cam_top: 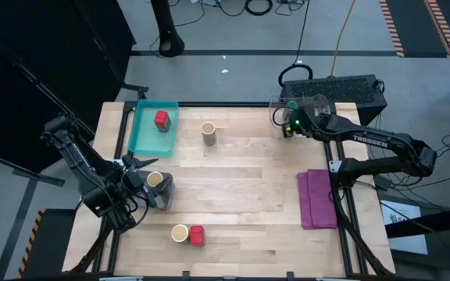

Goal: Sort spices by type
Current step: Put the green seasoning bottle into the transparent bin, then put the top gold seasoning bottle into the black bin

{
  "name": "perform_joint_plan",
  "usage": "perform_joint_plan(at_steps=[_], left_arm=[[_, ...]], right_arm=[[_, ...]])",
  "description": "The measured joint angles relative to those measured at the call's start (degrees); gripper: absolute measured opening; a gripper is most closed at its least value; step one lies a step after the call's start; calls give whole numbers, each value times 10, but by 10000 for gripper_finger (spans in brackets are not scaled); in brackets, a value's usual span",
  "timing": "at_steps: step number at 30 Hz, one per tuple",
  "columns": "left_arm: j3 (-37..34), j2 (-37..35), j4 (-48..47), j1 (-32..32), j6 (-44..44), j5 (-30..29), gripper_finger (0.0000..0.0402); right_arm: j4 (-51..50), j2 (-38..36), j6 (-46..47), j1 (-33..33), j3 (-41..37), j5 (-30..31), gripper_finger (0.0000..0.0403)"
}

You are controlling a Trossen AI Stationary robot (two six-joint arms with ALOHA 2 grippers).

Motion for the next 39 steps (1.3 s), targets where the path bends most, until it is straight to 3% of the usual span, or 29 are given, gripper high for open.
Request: perform_joint_plan(at_steps=[11,17,20,23,26,28,31,39], left_arm=[[0,0,1,0,0,0,341],[0,0,27,1,24,0,341],[0,0,140,8,149,1,341],[0,0,323,31,355,26,341],[0,0,513,57,544,86,341],[0,0,602,68,622,139,341],[0,0,652,76,656,194,341],[0,32,677,76,581,211,341]], right_arm=[[0,-16,-37,-5,24,24,0],[45,-77,-104,91,39,2,0],[88,-94,-121,175,19,5,0],[169,-94,-122,262,-19,6,0],[302,-87,-139,338,-52,8,0],[366,-75,-149,383,-65,7,0],[437,-47,-151,446,-65,5,0],[512,41,-132,575,-65,2,0]])
